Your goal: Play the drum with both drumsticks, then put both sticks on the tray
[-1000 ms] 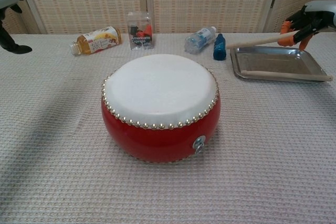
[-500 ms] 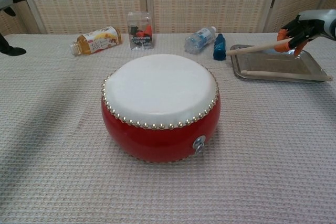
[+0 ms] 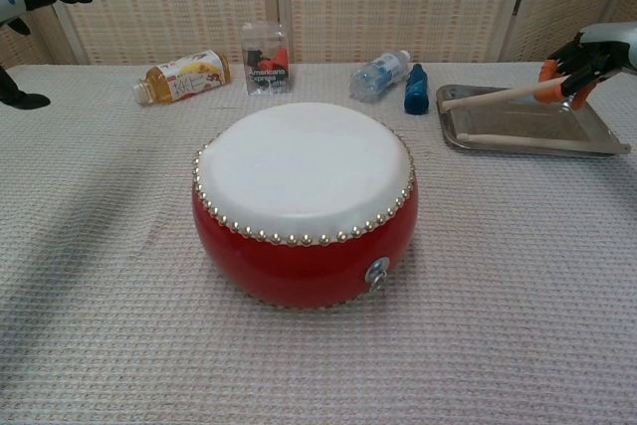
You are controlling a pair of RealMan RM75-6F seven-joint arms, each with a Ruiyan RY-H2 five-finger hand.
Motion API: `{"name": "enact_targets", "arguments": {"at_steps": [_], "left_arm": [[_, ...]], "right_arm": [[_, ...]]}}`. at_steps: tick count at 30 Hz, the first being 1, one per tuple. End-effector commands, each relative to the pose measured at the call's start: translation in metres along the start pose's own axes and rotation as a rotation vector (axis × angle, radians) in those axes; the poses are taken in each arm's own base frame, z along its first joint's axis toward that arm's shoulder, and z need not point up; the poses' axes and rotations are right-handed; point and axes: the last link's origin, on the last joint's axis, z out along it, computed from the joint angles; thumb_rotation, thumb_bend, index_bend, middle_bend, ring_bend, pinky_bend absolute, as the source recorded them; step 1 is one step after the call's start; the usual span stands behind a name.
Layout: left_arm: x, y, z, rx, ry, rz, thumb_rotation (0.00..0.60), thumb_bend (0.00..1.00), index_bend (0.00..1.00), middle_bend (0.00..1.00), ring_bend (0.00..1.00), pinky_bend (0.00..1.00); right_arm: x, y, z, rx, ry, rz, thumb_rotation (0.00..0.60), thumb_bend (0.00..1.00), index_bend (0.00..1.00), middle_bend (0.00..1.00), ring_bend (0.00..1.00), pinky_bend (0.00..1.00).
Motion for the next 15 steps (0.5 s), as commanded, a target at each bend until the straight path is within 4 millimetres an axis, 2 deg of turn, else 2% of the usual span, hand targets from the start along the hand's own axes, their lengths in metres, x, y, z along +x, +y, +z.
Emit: {"name": "enact_targets", "arguments": {"at_steps": [1, 4, 6, 8, 11, 15], "left_arm": [[0.000, 0.000, 0.000, -0.001, -0.001, 0.000, 0.600, 0.24, 0.00, 0.00, 0.00, 0.18], [0.000, -0.001, 0.000, 0.002, 0.000, 0.002, 0.600, 0.24, 0.00, 0.00, 0.00, 0.18], [0.000, -0.002, 0.000, 0.005, 0.000, 0.001, 0.600, 0.24, 0.00, 0.00, 0.00, 0.18], [-0.001, -0.003, 0.000, 0.007, 0.000, 0.001, 0.600, 0.24, 0.00, 0.00, 0.00, 0.18], [-0.001, -0.004, 0.000, 0.011, -0.002, -0.001, 0.600, 0.24, 0.00, 0.00, 0.00, 0.18], [-0.001, -0.006, 0.000, 0.010, -0.002, -0.002, 0.600, 0.24, 0.00, 0.00, 0.00, 0.18]], "right_arm": [[-0.001, 0.003, 0.001, -0.009, -0.002, -0.001, 0.600, 0.69, 0.88, 0.54, 0.36, 0.44], [-0.001, 0.007, 0.002, -0.019, -0.001, -0.036, 0.600, 0.69, 0.81, 0.54, 0.33, 0.40], [-0.001, 0.010, 0.003, -0.027, -0.005, -0.058, 0.600, 0.67, 0.71, 0.50, 0.28, 0.37], [0.000, 0.012, 0.004, -0.033, 0.003, -0.070, 0.600, 0.62, 0.58, 0.43, 0.24, 0.34], [0.004, 0.014, 0.005, -0.034, 0.031, -0.070, 0.600, 0.50, 0.32, 0.31, 0.14, 0.29], [0.009, 0.017, 0.005, -0.039, 0.055, -0.090, 0.600, 0.41, 0.10, 0.20, 0.05, 0.23]]}}
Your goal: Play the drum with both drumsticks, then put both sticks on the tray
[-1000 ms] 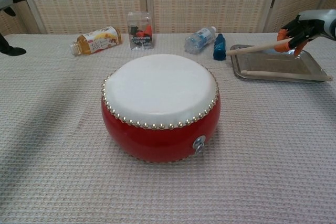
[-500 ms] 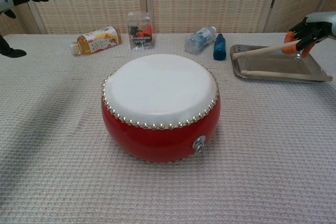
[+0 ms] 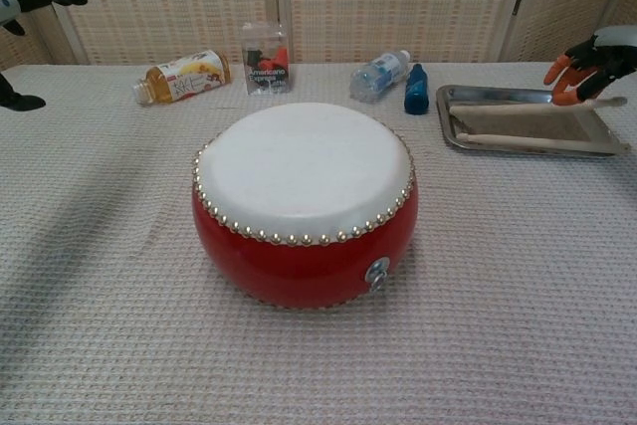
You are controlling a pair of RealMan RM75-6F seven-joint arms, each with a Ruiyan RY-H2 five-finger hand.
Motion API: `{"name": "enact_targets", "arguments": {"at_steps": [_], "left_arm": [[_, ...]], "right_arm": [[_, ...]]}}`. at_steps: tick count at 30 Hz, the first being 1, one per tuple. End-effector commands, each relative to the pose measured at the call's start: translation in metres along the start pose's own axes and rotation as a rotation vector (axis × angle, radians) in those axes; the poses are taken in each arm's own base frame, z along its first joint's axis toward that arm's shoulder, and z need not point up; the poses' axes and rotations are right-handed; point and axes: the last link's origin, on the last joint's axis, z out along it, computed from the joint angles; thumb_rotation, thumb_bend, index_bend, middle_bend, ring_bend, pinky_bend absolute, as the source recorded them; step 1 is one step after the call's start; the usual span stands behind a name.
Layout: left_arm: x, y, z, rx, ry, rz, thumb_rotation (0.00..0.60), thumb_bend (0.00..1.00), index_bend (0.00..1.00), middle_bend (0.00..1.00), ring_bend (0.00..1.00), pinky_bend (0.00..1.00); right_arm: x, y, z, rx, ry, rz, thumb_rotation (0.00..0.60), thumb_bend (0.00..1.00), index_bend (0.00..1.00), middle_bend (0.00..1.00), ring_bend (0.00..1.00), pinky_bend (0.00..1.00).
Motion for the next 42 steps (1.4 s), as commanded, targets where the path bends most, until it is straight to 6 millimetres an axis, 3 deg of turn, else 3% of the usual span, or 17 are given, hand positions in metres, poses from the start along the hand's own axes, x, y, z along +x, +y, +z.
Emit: {"name": "enact_targets", "arguments": {"at_steps": [1, 4, 10, 16, 20, 29, 37, 42], "left_arm": [[0.000, 0.000, 0.000, -0.001, 0.001, -0.003, 0.600, 0.24, 0.00, 0.00, 0.00, 0.18], [0.001, 0.000, -0.001, -0.003, 0.002, -0.007, 0.600, 0.24, 0.00, 0.00, 0.00, 0.18], [0.002, -0.002, -0.001, -0.009, 0.009, 0.001, 0.600, 0.24, 0.00, 0.00, 0.00, 0.17], [0.005, -0.006, 0.001, -0.011, 0.021, -0.006, 0.600, 0.24, 0.00, 0.00, 0.00, 0.17], [0.007, -0.010, 0.000, -0.015, 0.034, -0.028, 0.600, 0.23, 0.00, 0.00, 0.00, 0.17], [0.010, -0.031, -0.006, -0.009, 0.061, -0.067, 0.600, 0.23, 0.00, 0.00, 0.00, 0.17], [0.003, -0.073, -0.020, 0.021, 0.080, -0.069, 0.600, 0.24, 0.00, 0.00, 0.00, 0.17], [-0.007, -0.099, -0.039, 0.058, 0.073, -0.080, 0.600, 0.24, 0.00, 0.00, 0.00, 0.17]], "right_arm": [[0.003, 0.002, 0.000, -0.004, 0.015, -0.012, 0.600, 0.40, 0.06, 0.18, 0.04, 0.22], [0.007, 0.002, 0.000, -0.007, 0.027, -0.014, 0.600, 0.38, 0.00, 0.15, 0.01, 0.20], [0.013, 0.000, -0.003, 0.010, 0.054, -0.049, 0.600, 0.37, 0.01, 0.15, 0.01, 0.19], [0.033, -0.001, -0.026, 0.098, 0.133, -0.125, 0.600, 0.37, 0.15, 0.15, 0.05, 0.19], [0.046, 0.002, -0.062, 0.173, 0.195, -0.166, 0.600, 0.37, 0.21, 0.15, 0.06, 0.19], [0.053, 0.035, -0.157, 0.207, 0.257, -0.243, 0.600, 0.37, 0.18, 0.15, 0.03, 0.16], [0.046, 0.082, -0.232, 0.170, 0.283, -0.220, 0.600, 0.37, 0.13, 0.15, 0.02, 0.13], [0.035, 0.102, -0.265, 0.166, 0.294, -0.210, 0.600, 0.37, 0.11, 0.15, 0.02, 0.13]]}}
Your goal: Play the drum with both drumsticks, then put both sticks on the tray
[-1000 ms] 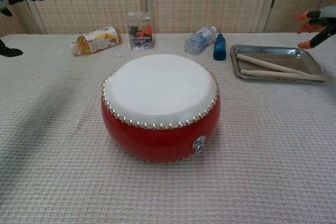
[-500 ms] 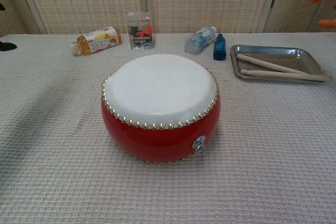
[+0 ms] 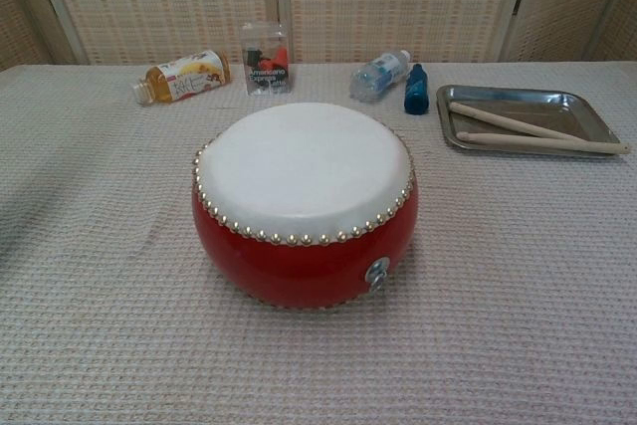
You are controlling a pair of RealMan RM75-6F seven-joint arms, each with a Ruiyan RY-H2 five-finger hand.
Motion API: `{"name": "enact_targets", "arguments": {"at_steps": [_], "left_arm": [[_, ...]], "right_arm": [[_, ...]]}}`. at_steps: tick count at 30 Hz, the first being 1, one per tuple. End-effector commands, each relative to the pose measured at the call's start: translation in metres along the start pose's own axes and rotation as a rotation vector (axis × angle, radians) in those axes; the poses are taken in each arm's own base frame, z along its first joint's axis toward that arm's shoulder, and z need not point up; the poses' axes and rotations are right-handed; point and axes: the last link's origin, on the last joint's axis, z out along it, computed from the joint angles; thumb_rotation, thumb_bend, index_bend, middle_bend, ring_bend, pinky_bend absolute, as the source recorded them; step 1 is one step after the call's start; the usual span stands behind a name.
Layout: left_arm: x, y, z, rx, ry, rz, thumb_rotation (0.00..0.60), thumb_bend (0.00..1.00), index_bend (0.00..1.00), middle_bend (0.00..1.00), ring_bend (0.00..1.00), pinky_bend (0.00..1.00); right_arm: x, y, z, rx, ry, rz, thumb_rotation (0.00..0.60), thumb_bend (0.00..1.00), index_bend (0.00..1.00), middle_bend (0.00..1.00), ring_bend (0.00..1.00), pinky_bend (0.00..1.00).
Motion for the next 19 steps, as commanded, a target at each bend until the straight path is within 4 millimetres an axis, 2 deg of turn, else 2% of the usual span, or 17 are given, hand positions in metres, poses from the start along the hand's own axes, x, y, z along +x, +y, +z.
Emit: {"name": "enact_targets", "arguments": {"at_steps": [1, 5, 9, 12, 19], "left_arm": [[-0.004, -0.023, -0.018, 0.024, 0.001, 0.020, 0.600, 0.24, 0.00, 0.00, 0.00, 0.17], [-0.008, -0.037, -0.038, 0.027, -0.003, 0.024, 0.600, 0.24, 0.00, 0.00, 0.00, 0.17], [-0.009, -0.044, -0.058, 0.017, -0.003, 0.027, 0.600, 0.24, 0.00, 0.00, 0.00, 0.17], [-0.009, -0.045, -0.072, 0.008, 0.011, 0.025, 0.600, 0.24, 0.00, 0.00, 0.00, 0.17], [-0.011, -0.046, -0.099, 0.002, 0.030, 0.027, 0.600, 0.24, 0.00, 0.00, 0.00, 0.16]], "right_arm": [[-0.004, 0.008, -0.034, 0.004, 0.002, 0.011, 0.600, 0.37, 0.11, 0.15, 0.02, 0.13], [-0.007, 0.010, -0.054, 0.017, 0.024, 0.012, 0.600, 0.37, 0.10, 0.15, 0.02, 0.11], [-0.010, 0.011, -0.069, 0.019, 0.023, 0.008, 0.600, 0.37, 0.04, 0.15, 0.00, 0.04], [-0.012, 0.011, -0.075, 0.024, 0.000, 0.015, 0.600, 0.37, 0.01, 0.13, 0.00, 0.00], [-0.013, 0.008, -0.078, 0.025, 0.011, 0.031, 0.600, 0.37, 0.00, 0.11, 0.00, 0.00]]}}
